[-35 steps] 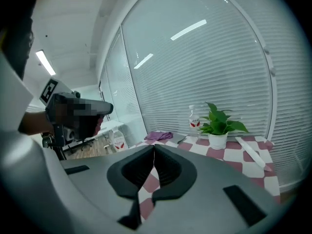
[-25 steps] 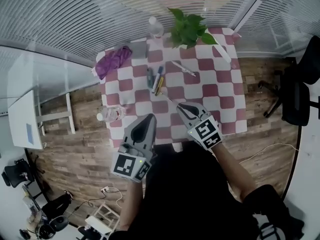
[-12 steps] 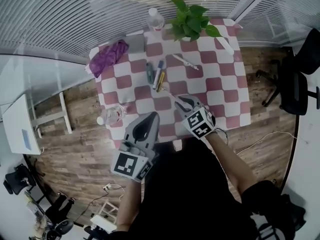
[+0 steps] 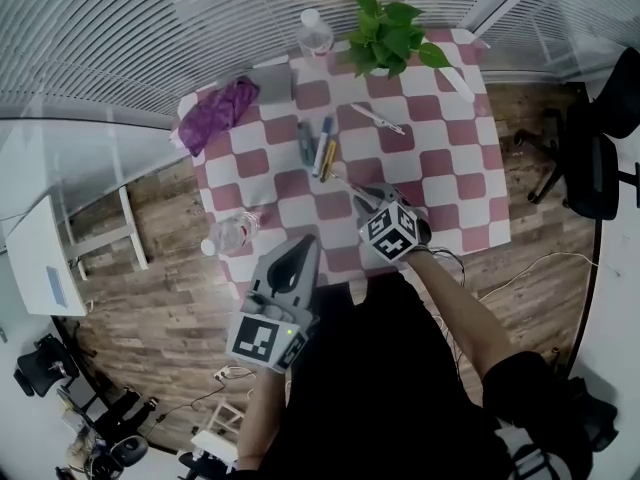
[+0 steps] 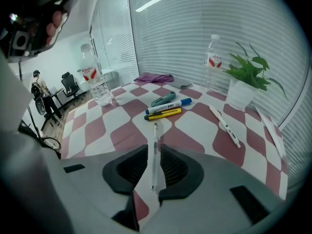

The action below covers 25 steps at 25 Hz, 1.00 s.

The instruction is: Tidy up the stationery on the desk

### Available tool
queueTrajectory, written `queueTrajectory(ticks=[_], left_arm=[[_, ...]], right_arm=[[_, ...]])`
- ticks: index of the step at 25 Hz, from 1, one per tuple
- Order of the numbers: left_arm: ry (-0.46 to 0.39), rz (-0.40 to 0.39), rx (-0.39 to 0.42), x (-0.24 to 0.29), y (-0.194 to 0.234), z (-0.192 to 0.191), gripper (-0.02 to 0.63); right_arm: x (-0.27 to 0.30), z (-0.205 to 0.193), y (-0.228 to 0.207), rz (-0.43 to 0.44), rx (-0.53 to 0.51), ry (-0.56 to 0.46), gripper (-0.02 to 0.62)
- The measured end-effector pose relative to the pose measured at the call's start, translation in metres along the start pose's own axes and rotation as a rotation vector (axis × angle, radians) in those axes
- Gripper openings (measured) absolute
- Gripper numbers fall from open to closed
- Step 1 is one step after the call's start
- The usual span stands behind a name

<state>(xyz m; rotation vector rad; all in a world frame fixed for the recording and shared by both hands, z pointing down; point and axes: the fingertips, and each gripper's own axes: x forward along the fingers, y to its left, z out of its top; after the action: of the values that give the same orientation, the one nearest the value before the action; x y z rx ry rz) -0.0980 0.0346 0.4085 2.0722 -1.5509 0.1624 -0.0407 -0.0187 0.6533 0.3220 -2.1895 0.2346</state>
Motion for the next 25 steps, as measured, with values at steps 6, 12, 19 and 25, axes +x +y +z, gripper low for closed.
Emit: queueTrajectory(ticks=[6, 12, 19, 25], left_arm=[[0.006, 0.011, -0.017, -0.004, 0.005, -0.005, 0.032], [0.005, 0.016, -0.021, -0.009, 0.005, -0.008, 0.032], [0.004, 0.028, -0.031, -0.011, 0.006, -0.013, 0.032], [-0.001, 0.018, -0.009, -0.008, -0.001, -0.009, 0.032]], right_arm=[[0.01, -0.009, 0.0, -0.006, 0.004, 0.044, 0.074], [0.016, -0.017, 0.001, -0.023, 0.005, 0.082, 0.069], [0.018, -0.017, 0.002, -0.015, -0.009, 0.073, 0.063], [0.01, -0.016, 0.002, -0.011, 0.017, 0.068, 0.06]])
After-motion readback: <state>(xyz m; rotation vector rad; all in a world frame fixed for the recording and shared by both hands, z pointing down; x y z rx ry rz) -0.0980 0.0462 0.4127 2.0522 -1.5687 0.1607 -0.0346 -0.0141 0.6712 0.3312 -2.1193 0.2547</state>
